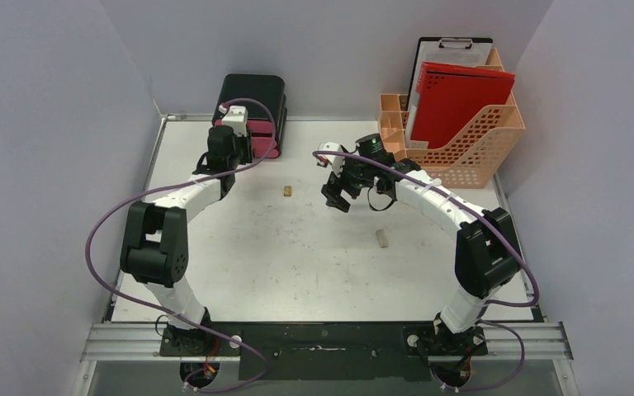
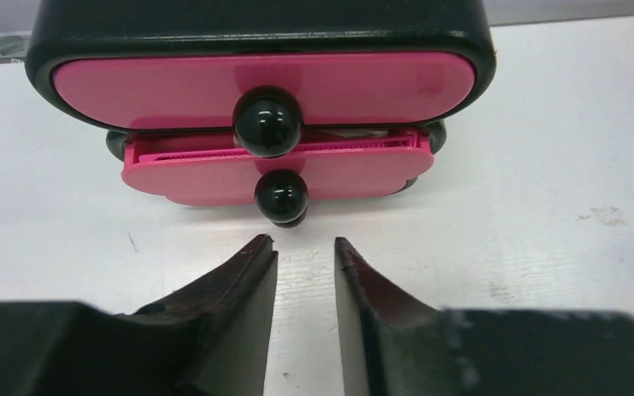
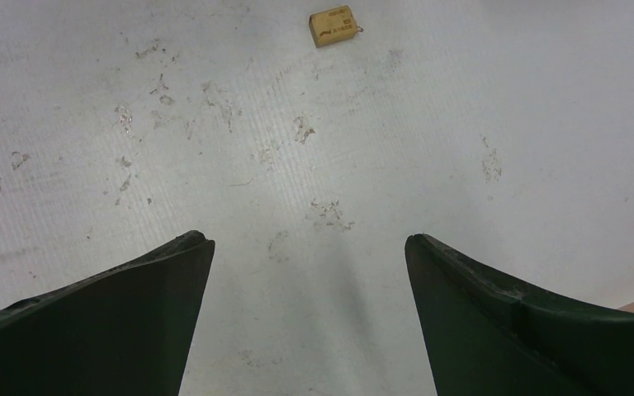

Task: Organize the desk
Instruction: Close the drawer in the storage box.

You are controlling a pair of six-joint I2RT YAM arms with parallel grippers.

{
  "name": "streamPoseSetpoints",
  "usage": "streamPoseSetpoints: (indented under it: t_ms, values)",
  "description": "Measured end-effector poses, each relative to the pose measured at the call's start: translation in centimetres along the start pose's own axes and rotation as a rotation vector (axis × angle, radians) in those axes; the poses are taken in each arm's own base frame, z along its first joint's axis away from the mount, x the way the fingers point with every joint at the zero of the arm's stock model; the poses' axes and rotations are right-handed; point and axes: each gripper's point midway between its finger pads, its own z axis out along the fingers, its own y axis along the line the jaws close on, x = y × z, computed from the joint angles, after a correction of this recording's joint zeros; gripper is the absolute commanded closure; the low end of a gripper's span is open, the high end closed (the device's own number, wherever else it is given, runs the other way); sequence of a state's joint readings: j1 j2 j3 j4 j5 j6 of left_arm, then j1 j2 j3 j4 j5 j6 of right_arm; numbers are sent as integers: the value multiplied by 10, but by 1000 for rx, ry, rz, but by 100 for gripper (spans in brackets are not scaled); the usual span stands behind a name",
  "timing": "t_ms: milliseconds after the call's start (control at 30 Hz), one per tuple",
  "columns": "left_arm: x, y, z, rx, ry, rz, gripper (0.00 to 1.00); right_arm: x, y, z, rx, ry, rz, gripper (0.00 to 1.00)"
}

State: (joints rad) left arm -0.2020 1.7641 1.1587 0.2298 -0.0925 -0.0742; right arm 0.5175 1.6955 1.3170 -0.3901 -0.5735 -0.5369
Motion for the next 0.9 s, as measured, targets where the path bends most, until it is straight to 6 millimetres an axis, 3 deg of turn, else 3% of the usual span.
streamPoseSetpoints:
  t_ms: [100, 200, 500, 900]
  values:
    - [-7, -2, -2, 13, -49, 2, 90, 0, 0, 0, -1, 1, 1, 10]
    - [-5, -2, 4, 17, -59, 9, 96, 0, 0, 0, 0, 1, 1, 10]
    - [27, -2, 30, 8, 27, 10, 96, 1, 0, 1, 0, 2, 1, 10]
    - [24, 1, 49, -29, 23, 63, 97, 2, -1, 1, 0, 4, 3, 10]
